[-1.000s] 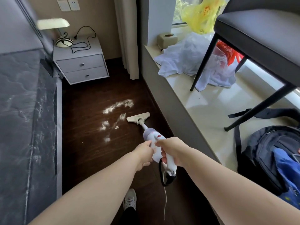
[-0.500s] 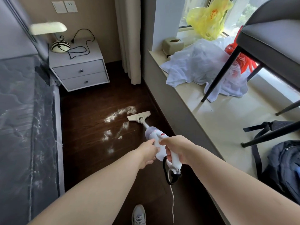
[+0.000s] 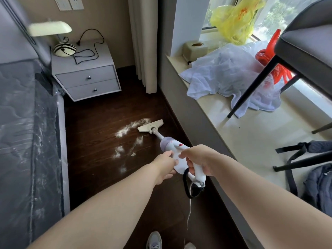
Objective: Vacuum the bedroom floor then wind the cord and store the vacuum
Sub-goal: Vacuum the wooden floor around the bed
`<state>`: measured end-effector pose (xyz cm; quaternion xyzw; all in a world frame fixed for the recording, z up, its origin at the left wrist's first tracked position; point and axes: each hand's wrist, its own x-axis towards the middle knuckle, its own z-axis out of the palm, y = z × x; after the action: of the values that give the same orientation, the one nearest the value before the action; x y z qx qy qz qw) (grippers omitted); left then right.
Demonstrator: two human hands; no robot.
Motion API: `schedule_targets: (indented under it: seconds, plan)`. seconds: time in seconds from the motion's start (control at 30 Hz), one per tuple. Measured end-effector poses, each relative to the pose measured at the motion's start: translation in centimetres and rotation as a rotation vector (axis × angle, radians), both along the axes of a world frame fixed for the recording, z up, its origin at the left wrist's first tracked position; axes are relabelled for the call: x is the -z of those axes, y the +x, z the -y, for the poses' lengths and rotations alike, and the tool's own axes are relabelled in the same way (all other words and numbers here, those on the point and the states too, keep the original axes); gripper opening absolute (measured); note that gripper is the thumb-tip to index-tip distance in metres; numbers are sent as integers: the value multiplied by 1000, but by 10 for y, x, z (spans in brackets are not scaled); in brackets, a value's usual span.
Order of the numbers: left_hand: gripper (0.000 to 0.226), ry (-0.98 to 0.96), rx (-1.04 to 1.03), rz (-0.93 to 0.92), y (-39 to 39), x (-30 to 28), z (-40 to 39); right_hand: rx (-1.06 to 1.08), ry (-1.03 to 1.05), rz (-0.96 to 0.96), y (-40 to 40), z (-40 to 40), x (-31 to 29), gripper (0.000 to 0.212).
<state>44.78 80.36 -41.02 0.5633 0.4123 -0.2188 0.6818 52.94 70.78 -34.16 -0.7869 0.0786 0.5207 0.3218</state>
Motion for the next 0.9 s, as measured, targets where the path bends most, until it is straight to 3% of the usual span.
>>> schedule_targets:
  seconds: [0.33,0.57,0.9]
  plan:
    - [60,3,-74,-32,23,-15,1,-69,14,-7,26,-6,-6,13]
    - [60,33,-102,-54,47,-25,9,-41,33,-31,49,-4,-9,25]
    - [59,75,-85,-86,63,-27,-15,-27,54,-60,64,-23,-9,18]
